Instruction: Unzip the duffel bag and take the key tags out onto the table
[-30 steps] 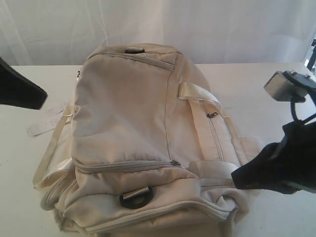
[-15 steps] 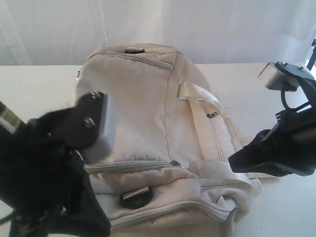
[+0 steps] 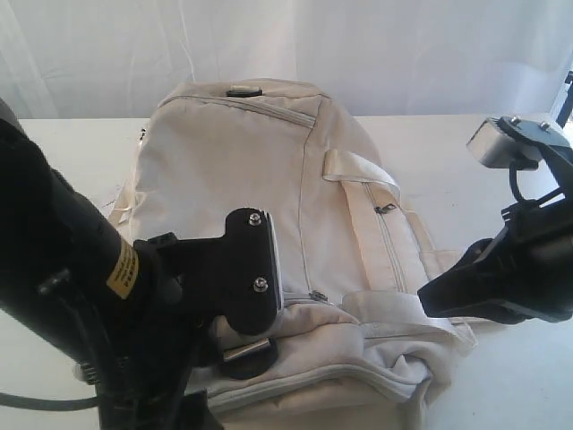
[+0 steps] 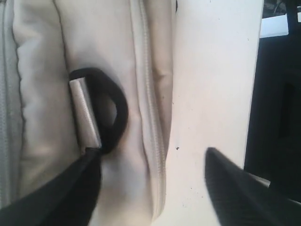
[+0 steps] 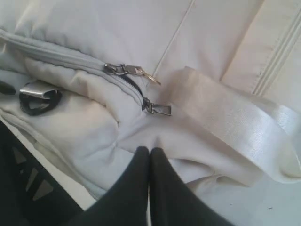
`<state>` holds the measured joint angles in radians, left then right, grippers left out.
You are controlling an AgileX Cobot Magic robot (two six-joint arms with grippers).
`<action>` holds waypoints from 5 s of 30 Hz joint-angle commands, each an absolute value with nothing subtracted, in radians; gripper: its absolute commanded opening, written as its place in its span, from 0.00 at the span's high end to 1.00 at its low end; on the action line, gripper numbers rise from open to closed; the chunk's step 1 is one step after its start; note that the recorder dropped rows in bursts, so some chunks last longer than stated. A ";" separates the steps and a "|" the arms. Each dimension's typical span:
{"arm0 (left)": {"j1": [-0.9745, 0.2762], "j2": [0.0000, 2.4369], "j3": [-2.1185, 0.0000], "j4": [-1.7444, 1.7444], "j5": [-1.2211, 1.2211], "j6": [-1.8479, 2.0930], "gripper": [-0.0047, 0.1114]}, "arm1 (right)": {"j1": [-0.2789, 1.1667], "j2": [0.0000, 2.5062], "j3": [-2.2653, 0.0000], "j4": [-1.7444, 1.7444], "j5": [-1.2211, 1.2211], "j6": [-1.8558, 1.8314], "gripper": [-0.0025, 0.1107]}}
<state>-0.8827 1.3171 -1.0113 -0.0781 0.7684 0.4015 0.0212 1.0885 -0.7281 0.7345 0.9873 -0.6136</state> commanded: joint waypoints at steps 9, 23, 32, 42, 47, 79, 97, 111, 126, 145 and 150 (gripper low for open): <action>-0.889 1.374 -0.902 -0.043 0.618 0.332 0.59 | 0.023 1.090 -0.738 0.728 0.988 -0.625 0.98; -0.728 1.372 -0.890 0.807 1.095 -0.314 0.90 | 0.023 1.090 -0.738 0.724 0.984 -0.625 0.98; -0.726 1.342 -0.949 0.683 1.163 -0.287 0.35 | 0.023 1.090 -0.811 0.734 0.950 -0.625 0.88; -0.726 1.114 -1.019 0.508 1.130 -0.292 0.35 | 0.023 1.298 -1.187 0.723 0.836 -0.596 0.49; -0.726 0.967 -0.987 0.392 1.116 -0.328 0.35 | 0.023 1.540 -1.391 0.718 0.859 -0.598 0.46; -0.726 0.756 -0.556 0.339 0.637 -0.894 0.35 | 0.079 2.017 -1.793 0.489 0.943 -0.481 0.98; -0.726 0.758 -0.556 0.370 0.523 -0.926 0.35 | 0.027 1.666 -1.512 0.205 1.110 -0.281 0.98; -0.726 0.796 -0.556 0.487 0.510 -0.999 0.35 | 0.023 1.146 -0.945 0.207 0.960 -0.152 0.98; -0.719 1.061 -0.579 0.991 0.445 -1.309 0.96 | 0.023 1.018 -0.709 0.220 0.739 -0.126 0.98; -0.501 0.958 -0.799 0.710 0.434 -0.723 0.96 | 0.020 1.167 -0.974 0.145 0.693 -0.121 0.98; -0.501 0.892 -0.700 0.710 0.433 -0.723 0.96 | 0.020 1.163 -0.900 0.139 0.694 -0.082 0.98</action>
<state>-0.5067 0.9368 -0.7357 0.6660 0.4202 -0.7427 0.0304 1.1803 -0.9268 0.1709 0.7349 -0.0960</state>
